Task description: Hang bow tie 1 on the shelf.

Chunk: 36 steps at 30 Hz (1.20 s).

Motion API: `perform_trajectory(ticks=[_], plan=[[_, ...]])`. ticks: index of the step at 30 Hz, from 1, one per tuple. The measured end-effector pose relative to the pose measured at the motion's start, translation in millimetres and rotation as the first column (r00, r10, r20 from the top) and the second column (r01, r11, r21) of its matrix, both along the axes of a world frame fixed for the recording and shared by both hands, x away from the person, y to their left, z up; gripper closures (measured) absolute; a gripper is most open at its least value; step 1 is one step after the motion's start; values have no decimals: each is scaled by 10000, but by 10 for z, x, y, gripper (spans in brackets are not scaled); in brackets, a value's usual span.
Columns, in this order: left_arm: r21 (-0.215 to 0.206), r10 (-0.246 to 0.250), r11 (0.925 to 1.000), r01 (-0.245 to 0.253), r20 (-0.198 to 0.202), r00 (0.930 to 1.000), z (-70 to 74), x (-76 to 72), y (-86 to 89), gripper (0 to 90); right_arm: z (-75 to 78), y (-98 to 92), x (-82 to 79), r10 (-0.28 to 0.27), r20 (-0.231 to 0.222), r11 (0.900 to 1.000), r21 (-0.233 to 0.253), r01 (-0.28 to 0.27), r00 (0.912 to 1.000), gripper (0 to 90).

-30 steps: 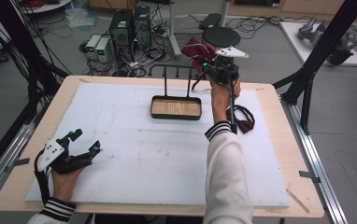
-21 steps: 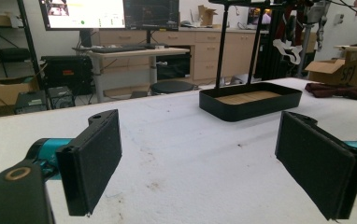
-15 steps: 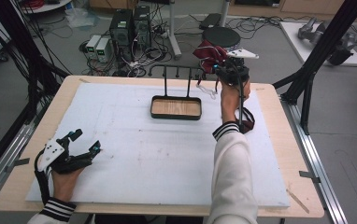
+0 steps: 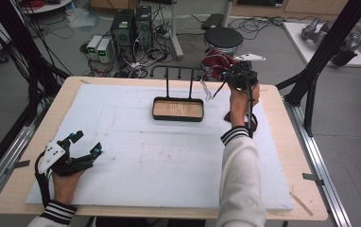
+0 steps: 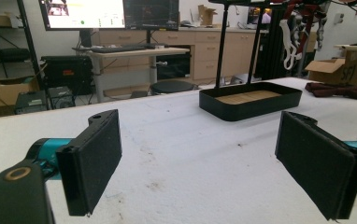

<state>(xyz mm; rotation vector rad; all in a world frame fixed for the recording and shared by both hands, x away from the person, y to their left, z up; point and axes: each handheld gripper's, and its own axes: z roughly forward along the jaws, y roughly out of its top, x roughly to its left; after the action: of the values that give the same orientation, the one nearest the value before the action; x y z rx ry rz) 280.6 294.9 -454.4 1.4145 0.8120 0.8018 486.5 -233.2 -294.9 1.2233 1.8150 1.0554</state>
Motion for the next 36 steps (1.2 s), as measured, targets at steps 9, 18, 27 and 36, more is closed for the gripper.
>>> perform_trajectory(ticks=[9, 18, 27, 36], plan=[[13, -3, 10000, 3, 0, 10000, 1, 0, 0, 150, -5, 14, -2, 128, -209, 9995, -270, -134, 9997, 668], [17, 0, 10000, 0, 3, 10000, 0, -1, 0, 150, -37, 44, 12, 345, -619, 9967, -711, -389, 9975, 410], [22, 4, 10000, -4, 16, 10000, 0, -1, -1, 150, 13, -1, -43, 485, -195, 9987, 139, -482, 9986, 119], [14, 0, 10000, 0, 26, 10000, -1, -3, 1, 150, 142, -86, -210, 935, 113, 9944, 489, -940, 9956, 102]])
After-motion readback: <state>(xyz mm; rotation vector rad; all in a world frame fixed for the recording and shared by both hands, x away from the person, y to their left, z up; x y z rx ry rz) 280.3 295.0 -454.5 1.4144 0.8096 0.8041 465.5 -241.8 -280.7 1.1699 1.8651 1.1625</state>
